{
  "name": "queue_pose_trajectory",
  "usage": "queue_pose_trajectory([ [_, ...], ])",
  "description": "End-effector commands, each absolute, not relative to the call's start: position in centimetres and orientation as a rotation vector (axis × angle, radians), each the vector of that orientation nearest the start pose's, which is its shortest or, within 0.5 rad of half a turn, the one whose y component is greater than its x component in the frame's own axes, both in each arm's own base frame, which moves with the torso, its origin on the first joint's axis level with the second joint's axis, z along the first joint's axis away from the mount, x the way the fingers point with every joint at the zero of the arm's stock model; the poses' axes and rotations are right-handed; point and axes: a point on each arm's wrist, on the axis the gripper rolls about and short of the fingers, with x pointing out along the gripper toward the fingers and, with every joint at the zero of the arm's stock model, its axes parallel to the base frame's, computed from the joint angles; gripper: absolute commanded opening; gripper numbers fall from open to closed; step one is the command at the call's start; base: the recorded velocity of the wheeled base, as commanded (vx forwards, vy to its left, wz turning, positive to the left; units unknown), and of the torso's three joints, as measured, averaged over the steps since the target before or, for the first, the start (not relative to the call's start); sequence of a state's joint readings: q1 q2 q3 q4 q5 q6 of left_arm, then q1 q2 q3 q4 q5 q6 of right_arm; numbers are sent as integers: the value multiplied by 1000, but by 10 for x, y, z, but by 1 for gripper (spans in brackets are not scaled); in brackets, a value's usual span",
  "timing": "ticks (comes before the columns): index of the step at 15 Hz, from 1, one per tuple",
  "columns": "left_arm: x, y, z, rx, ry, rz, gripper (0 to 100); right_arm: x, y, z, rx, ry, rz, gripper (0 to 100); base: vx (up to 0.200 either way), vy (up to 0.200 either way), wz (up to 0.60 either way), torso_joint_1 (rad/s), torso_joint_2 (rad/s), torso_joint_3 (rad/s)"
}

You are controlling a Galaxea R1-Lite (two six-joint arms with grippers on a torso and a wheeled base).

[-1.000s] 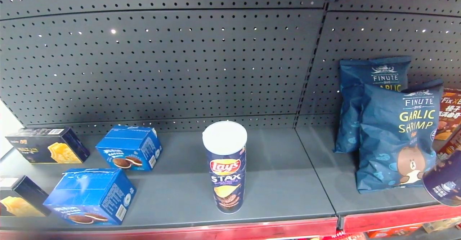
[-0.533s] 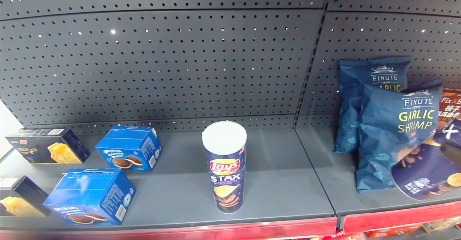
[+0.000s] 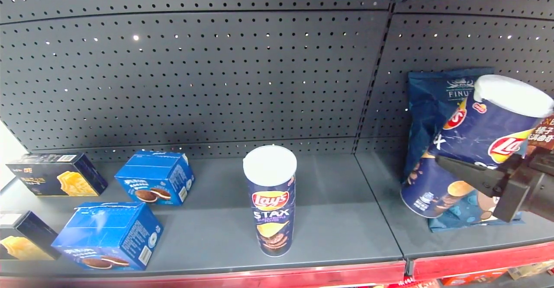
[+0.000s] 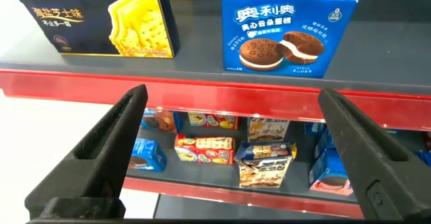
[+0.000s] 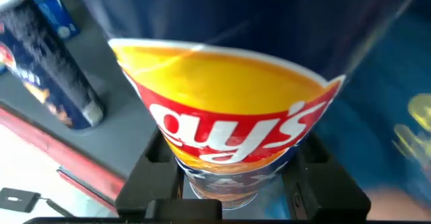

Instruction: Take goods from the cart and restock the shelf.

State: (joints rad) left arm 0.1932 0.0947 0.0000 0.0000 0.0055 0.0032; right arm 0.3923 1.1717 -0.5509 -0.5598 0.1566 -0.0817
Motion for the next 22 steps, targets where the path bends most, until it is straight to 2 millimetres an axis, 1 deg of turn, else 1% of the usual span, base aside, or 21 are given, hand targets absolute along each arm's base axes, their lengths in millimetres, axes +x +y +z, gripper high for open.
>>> queue_pose_trajectory([
  [1, -15, -3, 77, -6, 97, 199, 100, 186, 86, 215, -99, 107, 577, 0, 0, 0, 0, 0, 0, 0],
  [3, -15, -3, 77, -6, 97, 199, 100, 212, 98, 204, -103, 119, 572, 0, 0, 0, 0, 0, 0, 0],
  [4, -15, -3, 77, -6, 97, 199, 100, 229, 106, 203, -105, 105, 552, 0, 0, 0, 0, 0, 0, 0],
  [7, -15, -3, 77, -6, 97, 199, 100, 276, 140, 209, -90, 76, 500, 0, 0, 0, 0, 0, 0, 0],
  [8, -15, -3, 77, -6, 97, 199, 100, 288, 152, 208, -77, 76, 513, 0, 0, 0, 0, 0, 0, 0],
  [9, -15, -3, 77, -6, 97, 199, 100, 295, 166, 206, -67, 77, 535, 0, 0, 0, 0, 0, 0, 0],
  [10, -15, -3, 77, -6, 97, 199, 100, 301, 183, 204, -63, 74, 570, 0, 0, 0, 0, 0, 0, 0],
  [12, -15, -3, 77, -6, 97, 199, 100, 309, 206, 202, -62, 61, 593, 0, 0, 0, 0, 0, 0, 0],
  [14, -15, -3, 77, -6, 97, 199, 100, 318, 223, 199, -64, 59, 575, 0, 0, 0, 0, 0, 0, 0],
  [17, -15, -3, 77, -6, 97, 199, 100, 317, 241, 206, -68, 104, 555, 0, 0, 0, 0, 0, 0, 0],
  [19, -15, -3, 77, -6, 97, 199, 100, 320, 247, 211, -33, 114, 526, 0, 0, 0, 0, 0, 0, 0],
  [22, -15, -3, 77, -6, 97, 199, 100, 323, 259, 225, 6, 147, 479, 0, 0, 0, 0, 0, 0, 0],
])
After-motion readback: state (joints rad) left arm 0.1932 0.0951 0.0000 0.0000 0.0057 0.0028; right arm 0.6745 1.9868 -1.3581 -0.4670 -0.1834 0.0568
